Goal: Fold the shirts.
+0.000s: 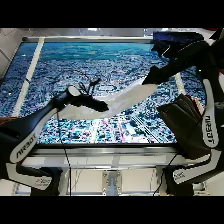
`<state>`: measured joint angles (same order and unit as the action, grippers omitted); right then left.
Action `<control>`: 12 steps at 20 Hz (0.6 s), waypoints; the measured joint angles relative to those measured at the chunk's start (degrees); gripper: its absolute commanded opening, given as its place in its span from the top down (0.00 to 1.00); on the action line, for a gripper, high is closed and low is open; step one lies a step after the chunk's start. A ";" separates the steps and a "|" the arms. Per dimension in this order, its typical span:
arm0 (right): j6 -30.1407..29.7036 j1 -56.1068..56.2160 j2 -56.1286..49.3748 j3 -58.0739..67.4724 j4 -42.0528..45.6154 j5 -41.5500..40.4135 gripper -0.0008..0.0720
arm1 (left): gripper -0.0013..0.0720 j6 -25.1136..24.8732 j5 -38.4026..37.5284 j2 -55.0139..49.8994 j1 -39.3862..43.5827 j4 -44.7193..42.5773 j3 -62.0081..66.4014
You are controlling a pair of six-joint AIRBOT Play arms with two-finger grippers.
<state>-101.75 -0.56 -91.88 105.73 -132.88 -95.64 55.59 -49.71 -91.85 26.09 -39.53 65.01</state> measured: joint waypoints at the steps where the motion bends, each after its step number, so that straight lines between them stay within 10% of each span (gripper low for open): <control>1: 0.42 0.11 1.22 0.68 0.00 -0.48 0.97 | 0.97 0.02 1.86 -1.03 2.91 0.96 0.00; 6: 1.79 2.40 4.35 2.10 0.11 -2.05 0.97 | 0.97 0.57 14.84 -1.70 10.36 3.43 0.70; 12: 2.10 11.50 4.70 2.40 0.13 5.20 0.98 | 0.97 2.19 15.93 10.43 -3.21 -2.86 1.46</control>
<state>-99.66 10.94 -87.18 108.14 -132.75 -90.43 57.78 -33.78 -81.43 22.87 -42.39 66.48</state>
